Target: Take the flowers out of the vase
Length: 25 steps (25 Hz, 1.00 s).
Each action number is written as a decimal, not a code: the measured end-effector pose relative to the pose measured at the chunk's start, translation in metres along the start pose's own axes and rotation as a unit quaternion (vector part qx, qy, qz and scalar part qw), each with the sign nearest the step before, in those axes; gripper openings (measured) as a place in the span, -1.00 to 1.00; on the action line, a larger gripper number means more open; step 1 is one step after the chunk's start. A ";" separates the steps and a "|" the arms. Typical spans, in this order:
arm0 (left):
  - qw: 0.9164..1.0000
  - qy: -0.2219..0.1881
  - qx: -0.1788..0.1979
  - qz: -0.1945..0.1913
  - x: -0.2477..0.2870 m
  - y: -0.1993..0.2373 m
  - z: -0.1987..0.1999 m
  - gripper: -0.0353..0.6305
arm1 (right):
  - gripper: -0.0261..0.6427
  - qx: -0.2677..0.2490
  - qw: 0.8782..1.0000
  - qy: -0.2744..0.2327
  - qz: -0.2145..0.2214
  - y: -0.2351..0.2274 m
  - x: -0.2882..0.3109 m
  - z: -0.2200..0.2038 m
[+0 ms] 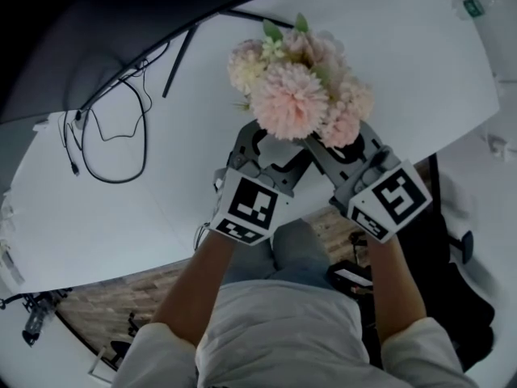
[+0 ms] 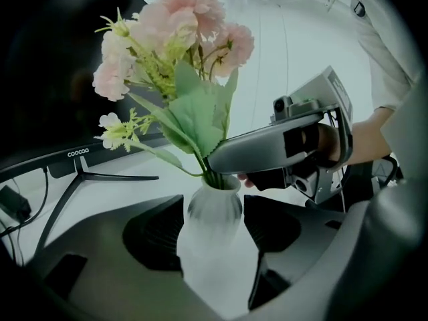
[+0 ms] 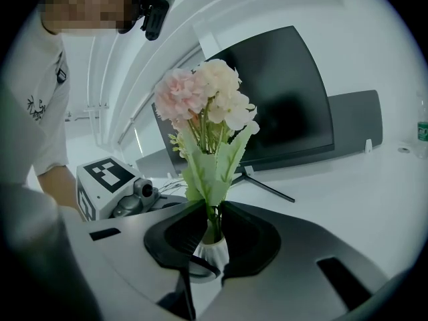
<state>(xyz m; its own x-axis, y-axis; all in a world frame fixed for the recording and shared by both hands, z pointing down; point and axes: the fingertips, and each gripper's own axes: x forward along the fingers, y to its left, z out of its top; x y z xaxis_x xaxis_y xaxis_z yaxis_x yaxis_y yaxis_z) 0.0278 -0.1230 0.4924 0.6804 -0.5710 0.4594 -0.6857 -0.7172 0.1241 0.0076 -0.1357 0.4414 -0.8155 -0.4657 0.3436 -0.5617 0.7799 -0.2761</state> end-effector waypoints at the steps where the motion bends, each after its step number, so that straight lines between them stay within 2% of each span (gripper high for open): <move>1: 1.000 0.002 0.004 -0.001 0.003 0.000 0.000 -0.05 | -0.67 -0.001 1.000 0.000 0.000 0.000 0.000 0.000; 7: 1.000 0.007 0.013 0.000 0.014 -0.005 -0.002 -0.07 | -0.69 -0.001 1.000 0.001 0.001 -0.003 -0.003 0.001; 12: 1.000 -0.006 0.010 0.002 0.012 -0.003 -0.005 -0.07 | -0.72 0.002 1.000 -0.002 -0.017 -0.001 -0.001 0.000; 25: 1.000 -0.002 0.008 0.002 0.011 -0.002 -0.007 -0.07 | -0.73 0.017 0.999 -0.025 -0.037 -0.004 -0.012 0.014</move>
<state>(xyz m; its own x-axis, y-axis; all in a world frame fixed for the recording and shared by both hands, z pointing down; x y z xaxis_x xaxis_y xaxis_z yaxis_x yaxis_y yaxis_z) 0.0344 -0.1248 0.5033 0.6785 -0.5759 0.4561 -0.6848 -0.7206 0.1087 0.0177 -0.1396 0.4255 -0.7767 -0.5430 0.3194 -0.6250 0.7276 -0.2829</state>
